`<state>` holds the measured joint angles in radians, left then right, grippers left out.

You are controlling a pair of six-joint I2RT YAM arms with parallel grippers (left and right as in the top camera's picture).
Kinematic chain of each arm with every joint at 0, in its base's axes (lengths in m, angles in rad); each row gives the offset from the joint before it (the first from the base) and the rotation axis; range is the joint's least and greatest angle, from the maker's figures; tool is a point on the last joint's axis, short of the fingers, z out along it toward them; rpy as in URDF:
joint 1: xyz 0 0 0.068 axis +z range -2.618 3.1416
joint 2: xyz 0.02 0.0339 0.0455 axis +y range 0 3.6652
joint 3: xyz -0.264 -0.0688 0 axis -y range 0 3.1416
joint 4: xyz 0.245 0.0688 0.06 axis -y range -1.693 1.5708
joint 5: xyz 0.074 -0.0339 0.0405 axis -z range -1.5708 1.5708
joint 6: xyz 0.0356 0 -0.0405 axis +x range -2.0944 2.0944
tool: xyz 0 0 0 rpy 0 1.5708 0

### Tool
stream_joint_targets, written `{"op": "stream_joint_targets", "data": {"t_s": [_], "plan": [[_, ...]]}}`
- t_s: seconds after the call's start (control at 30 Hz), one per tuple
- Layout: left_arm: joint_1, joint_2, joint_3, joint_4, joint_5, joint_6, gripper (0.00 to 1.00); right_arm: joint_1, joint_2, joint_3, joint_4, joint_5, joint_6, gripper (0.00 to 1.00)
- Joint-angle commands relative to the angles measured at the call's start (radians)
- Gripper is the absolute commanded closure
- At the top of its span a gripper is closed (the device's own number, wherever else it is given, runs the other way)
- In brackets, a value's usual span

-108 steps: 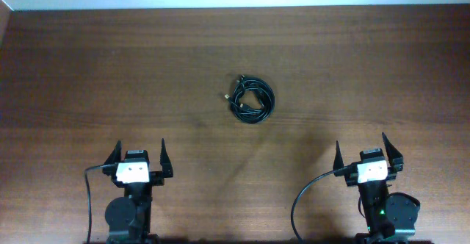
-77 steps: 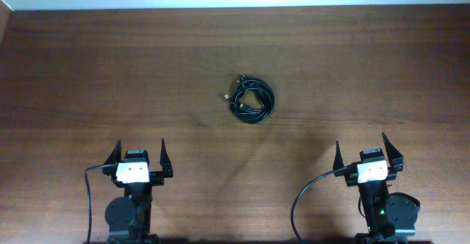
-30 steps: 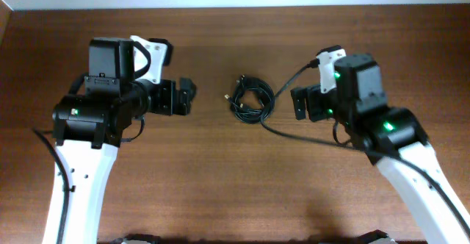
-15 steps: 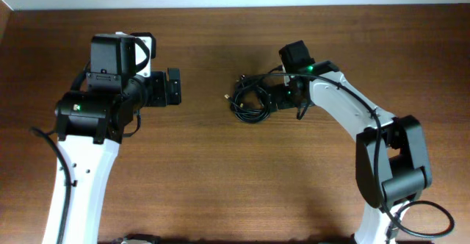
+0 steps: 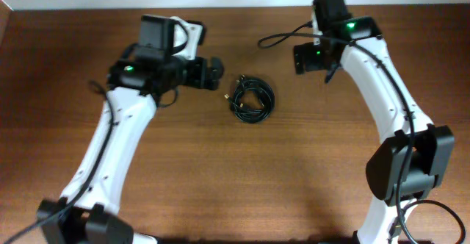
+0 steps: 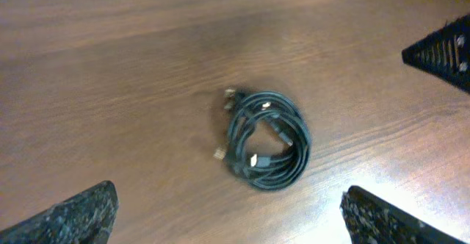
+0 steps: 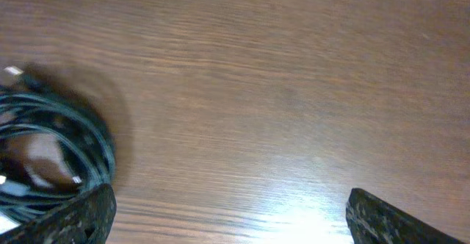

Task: Untangle cables
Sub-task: 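Move both grippers toward the coiled black cable bundle, then grasp the black cable bundle with both grippers and lift it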

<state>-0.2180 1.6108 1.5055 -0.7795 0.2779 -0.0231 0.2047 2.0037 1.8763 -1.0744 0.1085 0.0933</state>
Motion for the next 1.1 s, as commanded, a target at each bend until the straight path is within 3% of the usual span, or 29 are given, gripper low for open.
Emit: {"op": "stream_joint_targets", "data": {"t_s": [0.0,0.07,0.23,0.6,0.67,0.7,0.73,0.77,0.9,0.97,1.07], "plan": [[-0.080,0.113,0.015,0.066,0.023,0.064,0.02,-0.051,-0.040,0.021,-0.017,0.009,-0.008,0.01],[-0.126,0.233,0.015,0.105,0.021,0.130,0.02,-0.089,-0.091,0.021,-0.023,0.009,-0.011,0.01],[-0.126,0.424,0.015,0.153,-0.023,0.129,0.02,-0.118,-0.199,0.021,-0.080,0.009,-0.011,0.01],[-0.127,0.535,0.015,0.169,-0.038,0.134,0.01,-0.118,-0.199,0.021,-0.116,0.008,-0.011,0.04],[-0.127,0.536,0.015,0.173,-0.038,0.134,0.05,-0.118,-0.199,0.021,-0.116,0.008,-0.011,0.04],[-0.127,0.536,0.015,0.177,-0.038,0.134,0.62,-0.118,-0.199,0.021,-0.116,0.008,-0.011,0.04],[-0.127,0.536,0.015,0.173,-0.037,0.122,0.95,-0.118,-0.199,0.021,-0.116,0.008,-0.011,0.04],[-0.127,0.536,0.022,0.158,-0.034,0.118,1.00,-0.118,-0.199,0.021,-0.116,0.008,-0.011,0.04],[-0.127,0.536,0.232,-0.047,-0.035,0.092,1.00,-0.118,-0.199,0.021,-0.116,0.008,-0.011,0.05],[-0.128,0.536,0.506,-0.249,-0.035,0.061,1.00,-0.118,-0.198,0.020,-0.116,0.005,-0.011,0.05],[-0.131,0.536,1.073,-0.595,-0.031,0.027,1.00,-0.118,-0.197,0.020,-0.116,0.001,-0.011,0.05]]}}
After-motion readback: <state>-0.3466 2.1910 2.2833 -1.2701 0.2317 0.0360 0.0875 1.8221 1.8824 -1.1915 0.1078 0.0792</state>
